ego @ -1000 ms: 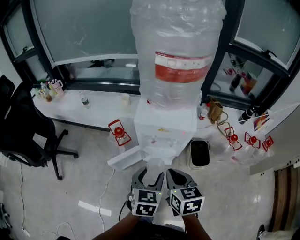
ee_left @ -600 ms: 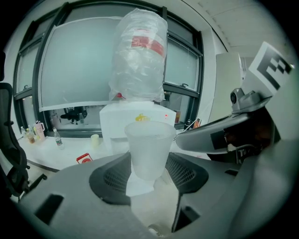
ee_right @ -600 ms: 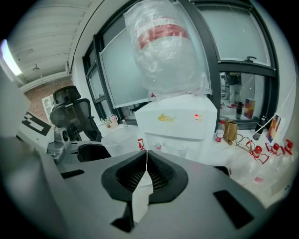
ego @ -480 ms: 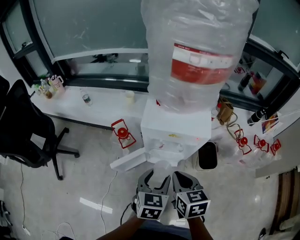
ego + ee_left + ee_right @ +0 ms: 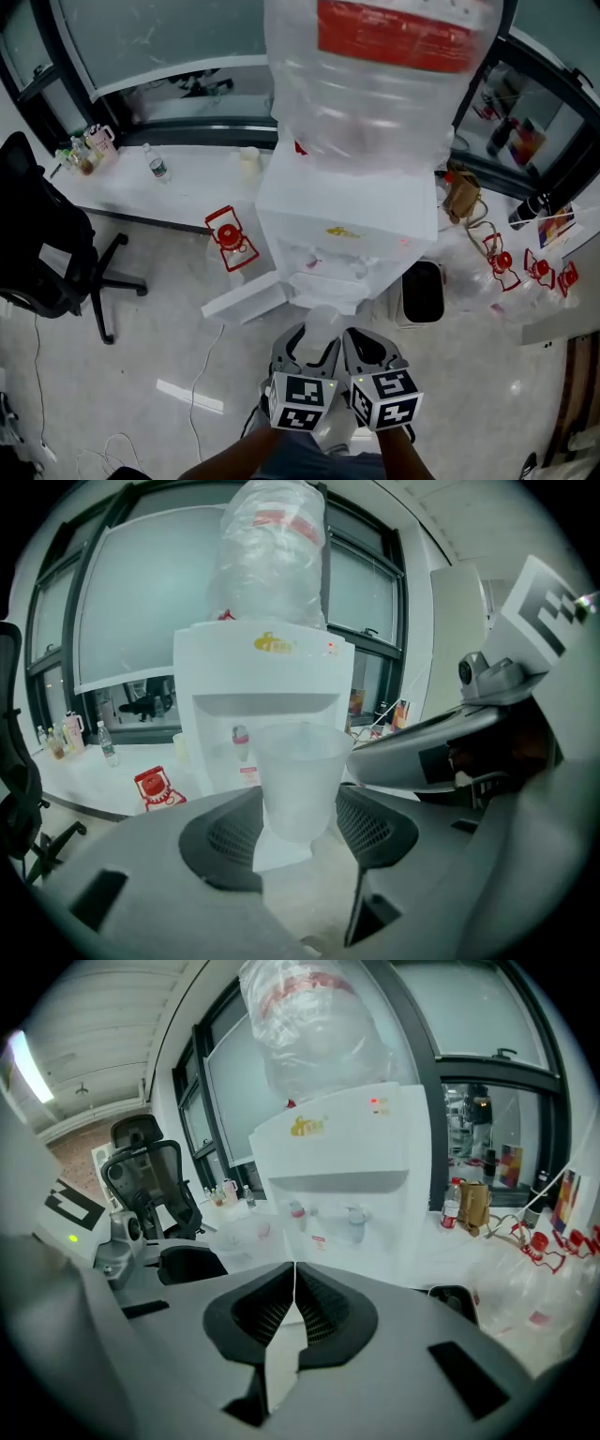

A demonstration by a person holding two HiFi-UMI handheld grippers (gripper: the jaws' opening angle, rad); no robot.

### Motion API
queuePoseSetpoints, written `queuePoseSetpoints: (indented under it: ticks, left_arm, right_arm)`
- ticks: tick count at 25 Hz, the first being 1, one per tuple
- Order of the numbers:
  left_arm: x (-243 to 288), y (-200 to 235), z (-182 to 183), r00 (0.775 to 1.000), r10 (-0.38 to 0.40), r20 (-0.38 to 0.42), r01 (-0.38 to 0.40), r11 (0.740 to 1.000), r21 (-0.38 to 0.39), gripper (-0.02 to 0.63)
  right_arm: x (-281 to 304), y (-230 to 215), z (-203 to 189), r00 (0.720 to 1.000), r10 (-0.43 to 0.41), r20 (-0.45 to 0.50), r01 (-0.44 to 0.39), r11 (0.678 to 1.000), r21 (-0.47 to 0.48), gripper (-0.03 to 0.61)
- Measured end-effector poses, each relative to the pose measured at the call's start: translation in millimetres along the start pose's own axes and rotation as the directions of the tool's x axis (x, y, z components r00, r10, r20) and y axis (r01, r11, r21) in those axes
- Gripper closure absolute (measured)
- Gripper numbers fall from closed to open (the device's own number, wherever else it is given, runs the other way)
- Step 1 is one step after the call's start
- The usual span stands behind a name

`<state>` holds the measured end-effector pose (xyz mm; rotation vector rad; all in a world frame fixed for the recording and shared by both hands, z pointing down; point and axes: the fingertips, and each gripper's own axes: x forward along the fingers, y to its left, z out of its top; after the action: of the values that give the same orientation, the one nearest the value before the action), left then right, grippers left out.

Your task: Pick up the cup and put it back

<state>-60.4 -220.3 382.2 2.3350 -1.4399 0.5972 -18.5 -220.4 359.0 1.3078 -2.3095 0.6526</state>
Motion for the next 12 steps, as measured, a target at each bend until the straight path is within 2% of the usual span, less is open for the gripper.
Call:
queuePoseSetpoints:
  ticks: [12]
  left_arm:
    - [78,3,-86,1.000,0.009,0.019,-0.009,0.999,0.040,0.367]
  right_arm:
    - [68,-38,-74,0.999,0.011,0.040,-0.011,1.000,-0.014,0.557]
